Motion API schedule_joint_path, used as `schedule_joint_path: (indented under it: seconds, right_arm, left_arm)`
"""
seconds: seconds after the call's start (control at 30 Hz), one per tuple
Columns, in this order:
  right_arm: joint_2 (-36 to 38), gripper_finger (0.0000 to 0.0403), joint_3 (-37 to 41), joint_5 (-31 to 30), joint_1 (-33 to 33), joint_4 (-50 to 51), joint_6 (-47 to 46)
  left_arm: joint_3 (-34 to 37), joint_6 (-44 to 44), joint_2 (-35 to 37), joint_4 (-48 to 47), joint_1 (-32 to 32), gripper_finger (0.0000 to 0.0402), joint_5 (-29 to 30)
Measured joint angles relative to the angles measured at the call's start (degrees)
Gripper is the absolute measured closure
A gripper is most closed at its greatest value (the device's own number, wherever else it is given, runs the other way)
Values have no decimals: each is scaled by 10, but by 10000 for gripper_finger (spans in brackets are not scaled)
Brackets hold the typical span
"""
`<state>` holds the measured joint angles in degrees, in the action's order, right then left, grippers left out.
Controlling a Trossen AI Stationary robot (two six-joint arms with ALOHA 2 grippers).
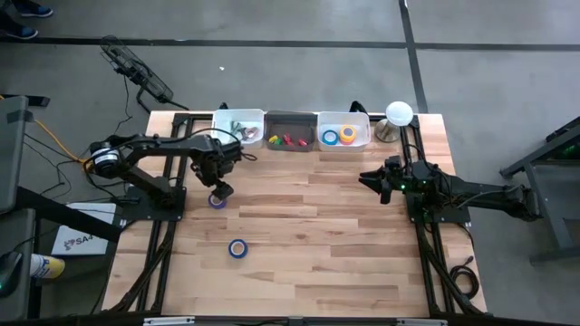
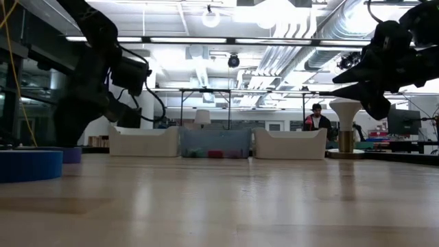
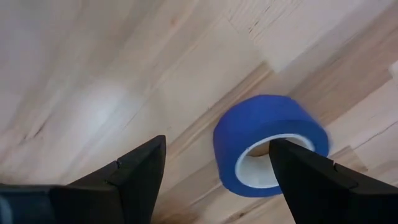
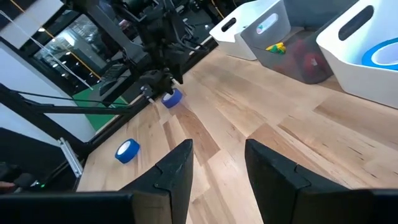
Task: Pick and place Stapler, Stapler remover, tape
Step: Put the violet tape into the right white bin
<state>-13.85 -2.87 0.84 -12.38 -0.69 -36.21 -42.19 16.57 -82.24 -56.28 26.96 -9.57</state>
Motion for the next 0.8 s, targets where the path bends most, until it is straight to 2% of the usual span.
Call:
schedule_joint_path:
  seconds: [0.23,0.33,0.47,0.73,0.8]
  right_arm:
    - [0,265,0,0,0,-3,0]
    - [0,265,0,-3,0,-3,0]
    - [0,265,0,-4,0,-4,1]
    - [0,265,0,-4,0,-5,-47]
    - [0,265,0,-4,0,-7,-53]
  left_arm:
    - [49,17,1,31,0,123,-8]
    - [49,25,1,32,0,137,-3]
    - [48,34,0,32,0,194,5]
    - [47,48,0,38,0,352,7]
    - [47,48,0,40,0,368,-1]
